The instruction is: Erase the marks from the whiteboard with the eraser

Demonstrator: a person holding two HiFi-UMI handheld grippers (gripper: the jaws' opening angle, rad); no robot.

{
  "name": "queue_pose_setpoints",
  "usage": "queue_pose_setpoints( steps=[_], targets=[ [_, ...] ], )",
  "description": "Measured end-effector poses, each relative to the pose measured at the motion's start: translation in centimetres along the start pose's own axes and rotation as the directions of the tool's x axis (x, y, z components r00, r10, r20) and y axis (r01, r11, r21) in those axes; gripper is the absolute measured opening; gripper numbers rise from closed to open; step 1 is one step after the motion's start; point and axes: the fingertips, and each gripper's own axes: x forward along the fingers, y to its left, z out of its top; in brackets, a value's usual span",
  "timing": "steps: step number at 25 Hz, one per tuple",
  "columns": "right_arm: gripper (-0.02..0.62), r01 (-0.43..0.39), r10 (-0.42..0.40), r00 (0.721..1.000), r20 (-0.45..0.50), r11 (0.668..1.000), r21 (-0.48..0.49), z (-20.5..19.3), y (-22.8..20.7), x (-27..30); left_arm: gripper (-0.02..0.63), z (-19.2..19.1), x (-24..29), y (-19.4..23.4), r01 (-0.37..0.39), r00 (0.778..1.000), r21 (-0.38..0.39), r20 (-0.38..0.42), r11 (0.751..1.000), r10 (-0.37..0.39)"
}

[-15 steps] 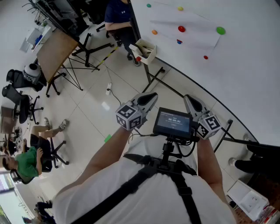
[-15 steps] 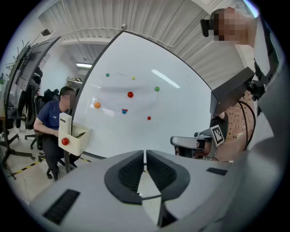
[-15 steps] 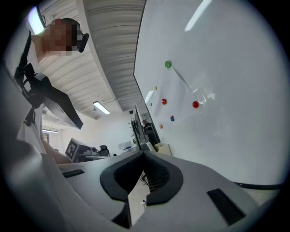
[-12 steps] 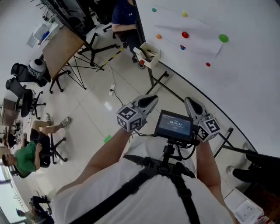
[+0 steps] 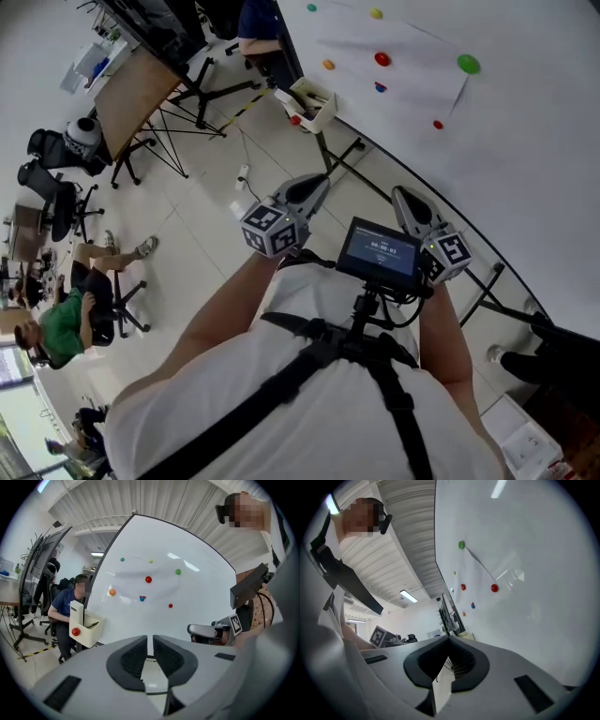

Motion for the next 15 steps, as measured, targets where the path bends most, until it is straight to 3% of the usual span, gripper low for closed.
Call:
queue_pose_setpoints(
  steps=[6,15],
  targets=[
    [0.015,0.027,-0.027,1.0,0.004,1.0,0.008,-0.3,-1.1,2.4,0.08,-0.5,1.0,2.9,0.007,1.0,-0.009,-0.018,1.0,-0.007],
    [0.015,0.107,-0.107,0.994,-0.012,0.994,0.006,-1.0,-2.7,8.6,0.08,-0.7,2.5,11.8,0.011,0.998,-0.029,-0.065,1.0,-0.013]
  ],
)
